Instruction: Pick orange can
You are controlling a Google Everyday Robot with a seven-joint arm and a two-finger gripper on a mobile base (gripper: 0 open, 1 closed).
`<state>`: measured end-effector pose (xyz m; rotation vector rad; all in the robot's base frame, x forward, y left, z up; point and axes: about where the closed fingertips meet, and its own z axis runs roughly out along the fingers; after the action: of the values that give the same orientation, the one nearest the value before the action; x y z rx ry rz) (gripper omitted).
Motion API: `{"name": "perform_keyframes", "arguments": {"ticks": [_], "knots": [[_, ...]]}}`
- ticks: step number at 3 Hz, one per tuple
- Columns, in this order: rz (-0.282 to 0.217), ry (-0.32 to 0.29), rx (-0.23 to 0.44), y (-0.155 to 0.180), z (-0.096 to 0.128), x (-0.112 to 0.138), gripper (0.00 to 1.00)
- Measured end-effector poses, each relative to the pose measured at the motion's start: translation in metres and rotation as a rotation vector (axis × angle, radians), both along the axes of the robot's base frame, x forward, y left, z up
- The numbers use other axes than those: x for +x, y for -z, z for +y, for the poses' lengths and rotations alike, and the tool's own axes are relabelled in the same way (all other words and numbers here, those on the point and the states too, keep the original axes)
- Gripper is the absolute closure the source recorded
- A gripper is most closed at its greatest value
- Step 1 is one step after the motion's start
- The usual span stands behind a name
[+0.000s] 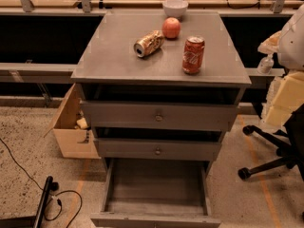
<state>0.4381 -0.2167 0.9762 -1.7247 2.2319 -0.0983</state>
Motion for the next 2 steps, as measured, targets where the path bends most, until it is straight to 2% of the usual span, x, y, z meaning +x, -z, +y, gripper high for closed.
{"name": "perform_keyframes", "arguments": {"ticks": [1, 2], "knots": [[0.0, -0.001, 0.0, 0.0, 0.0, 0.0, 0.0], [-0.011, -0.114, -0.03, -0.009, 0.011, 0.013, 0.0]]}}
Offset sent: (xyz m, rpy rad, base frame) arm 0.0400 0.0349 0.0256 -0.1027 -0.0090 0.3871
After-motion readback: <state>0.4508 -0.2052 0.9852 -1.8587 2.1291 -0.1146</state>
